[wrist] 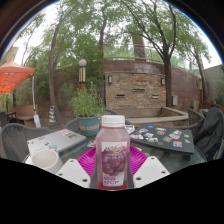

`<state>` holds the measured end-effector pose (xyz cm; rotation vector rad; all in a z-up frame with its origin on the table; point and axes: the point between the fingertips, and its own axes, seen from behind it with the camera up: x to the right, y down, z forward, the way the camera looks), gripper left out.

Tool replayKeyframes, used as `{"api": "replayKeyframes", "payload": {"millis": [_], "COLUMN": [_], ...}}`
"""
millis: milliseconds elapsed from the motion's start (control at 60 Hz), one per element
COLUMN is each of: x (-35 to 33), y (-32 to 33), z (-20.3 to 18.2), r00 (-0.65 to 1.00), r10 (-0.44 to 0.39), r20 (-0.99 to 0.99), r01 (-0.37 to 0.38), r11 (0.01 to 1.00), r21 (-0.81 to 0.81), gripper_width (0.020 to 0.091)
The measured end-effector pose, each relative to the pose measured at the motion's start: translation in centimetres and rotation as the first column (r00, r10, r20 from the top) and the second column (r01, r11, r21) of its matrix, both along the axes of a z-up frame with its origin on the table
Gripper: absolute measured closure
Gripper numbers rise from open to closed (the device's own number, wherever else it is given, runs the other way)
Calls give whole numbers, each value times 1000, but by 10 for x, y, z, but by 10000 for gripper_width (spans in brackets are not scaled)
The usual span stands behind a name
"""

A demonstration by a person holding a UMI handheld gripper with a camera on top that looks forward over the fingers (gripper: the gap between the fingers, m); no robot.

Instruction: Pour water

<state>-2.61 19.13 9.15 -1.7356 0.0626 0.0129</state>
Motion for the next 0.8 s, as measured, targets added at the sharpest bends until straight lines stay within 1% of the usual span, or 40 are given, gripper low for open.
{"api": "replayKeyframes", "payload": {"millis": [67, 200, 250, 300, 333, 383, 433, 583, 600, 667, 700, 750, 800], "x": [-7, -5, -13, -12, -12, -9, -8, -8, -8, -8, -7, -3, -4], "y": [2, 5, 7, 5, 4, 2, 1, 0, 0, -2, -3, -11, -13], "z": [-2, -13, -23, -19, -18, -18, -19, -20, -20, -20, -30, -53, -51], "r00": [999, 998, 995, 993, 991, 995, 998, 999, 999, 999, 999, 1000, 999], "r10": [35, 40, 52, 70, 77, 62, 48, 45, 43, 33, 32, 17, 9], "r20": [-2, 55, 81, 98, 106, 80, 43, 21, 23, 29, 27, 12, -37], "r01": [-36, -37, -45, -64, -70, -56, -44, -43, -41, -31, -29, -15, -16], "r11": [999, 998, 995, 996, 995, 995, 995, 995, 996, 997, 994, 982, 981], "r21": [-25, -47, -85, -66, -67, -77, -90, -85, -83, -75, -106, -189, -195], "gripper_width": [673, 673, 653, 631, 632, 631, 615, 609, 586, 545, 524, 454, 391]}}
